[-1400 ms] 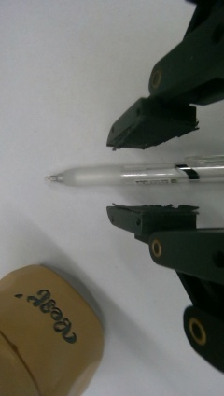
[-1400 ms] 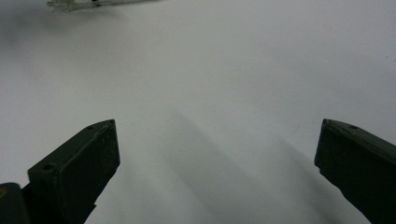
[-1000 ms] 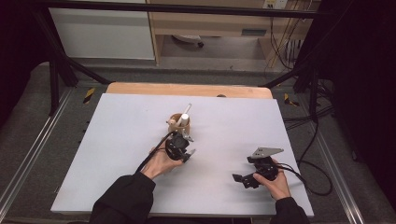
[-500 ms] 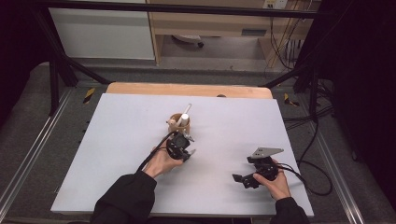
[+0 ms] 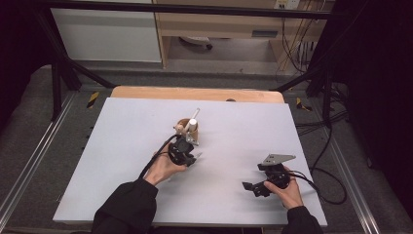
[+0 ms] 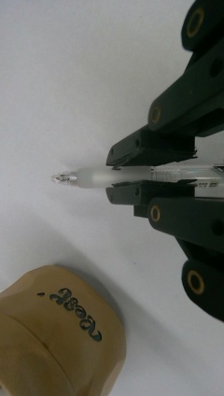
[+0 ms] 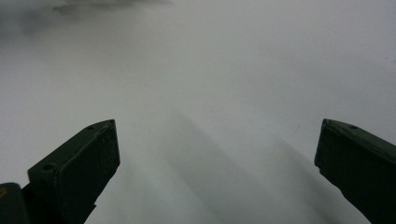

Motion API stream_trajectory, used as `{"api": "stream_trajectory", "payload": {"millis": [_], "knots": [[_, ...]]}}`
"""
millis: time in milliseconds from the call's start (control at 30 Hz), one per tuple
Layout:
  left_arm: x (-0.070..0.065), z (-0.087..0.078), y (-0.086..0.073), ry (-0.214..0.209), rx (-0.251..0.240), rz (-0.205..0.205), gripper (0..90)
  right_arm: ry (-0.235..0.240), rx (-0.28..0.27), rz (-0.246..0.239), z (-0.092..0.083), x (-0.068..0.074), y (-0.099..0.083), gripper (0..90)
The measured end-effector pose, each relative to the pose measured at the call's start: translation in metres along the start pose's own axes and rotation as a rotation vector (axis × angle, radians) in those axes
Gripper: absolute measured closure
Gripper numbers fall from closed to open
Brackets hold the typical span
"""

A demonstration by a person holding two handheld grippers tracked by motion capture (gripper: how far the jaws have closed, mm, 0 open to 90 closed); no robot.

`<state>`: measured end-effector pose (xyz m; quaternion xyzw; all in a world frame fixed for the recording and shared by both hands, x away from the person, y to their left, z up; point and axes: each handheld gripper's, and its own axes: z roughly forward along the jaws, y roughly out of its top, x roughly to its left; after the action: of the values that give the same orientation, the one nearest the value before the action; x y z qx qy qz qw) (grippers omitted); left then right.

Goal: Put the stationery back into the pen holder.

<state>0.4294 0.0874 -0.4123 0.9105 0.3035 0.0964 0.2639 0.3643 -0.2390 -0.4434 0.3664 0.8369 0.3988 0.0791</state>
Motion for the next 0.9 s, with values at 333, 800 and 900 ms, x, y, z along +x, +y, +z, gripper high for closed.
{"api": "stream_trajectory", "payload": {"millis": [333,800,900], "knots": [[0.003,-0.026,-0.004,0.016,-0.093,-0.020,80.0,-0.001,0.003,-0.001,0.000,0.000,0.000,0.7],[0.014,-0.063,-0.009,0.047,-0.282,-0.094,80.0,-0.006,0.001,-0.002,0.000,0.000,0.000,0.7],[0.018,-0.070,-0.006,0.057,-0.318,-0.105,80.0,-0.006,-0.001,0.003,-0.001,0.000,0.000,0.7]]}}
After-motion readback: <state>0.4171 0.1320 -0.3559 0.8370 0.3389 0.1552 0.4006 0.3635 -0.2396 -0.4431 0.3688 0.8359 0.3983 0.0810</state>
